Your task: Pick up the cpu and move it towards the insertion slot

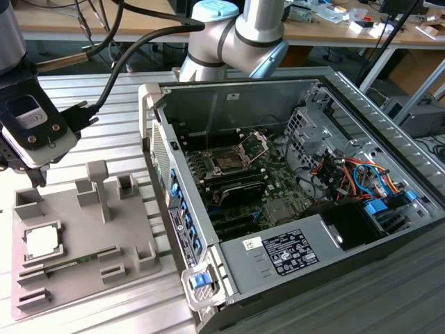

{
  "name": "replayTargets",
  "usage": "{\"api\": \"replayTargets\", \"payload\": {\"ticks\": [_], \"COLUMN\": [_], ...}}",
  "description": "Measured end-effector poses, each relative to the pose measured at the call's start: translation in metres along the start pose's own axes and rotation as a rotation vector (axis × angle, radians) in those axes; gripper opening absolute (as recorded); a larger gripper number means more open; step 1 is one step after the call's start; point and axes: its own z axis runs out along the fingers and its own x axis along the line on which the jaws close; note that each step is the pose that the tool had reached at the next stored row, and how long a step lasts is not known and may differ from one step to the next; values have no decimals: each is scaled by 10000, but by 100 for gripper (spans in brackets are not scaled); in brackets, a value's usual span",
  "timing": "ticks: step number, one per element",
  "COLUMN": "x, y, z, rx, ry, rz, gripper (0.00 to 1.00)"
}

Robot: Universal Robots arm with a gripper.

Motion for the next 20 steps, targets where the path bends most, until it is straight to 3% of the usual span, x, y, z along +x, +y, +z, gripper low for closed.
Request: {"api": "replayTargets", "payload": {"ticks": [20], "x": [1], "y": [-55], "z": [26], "rx": [0], "ry": [-1], "rz": [0], "gripper": [11]}}
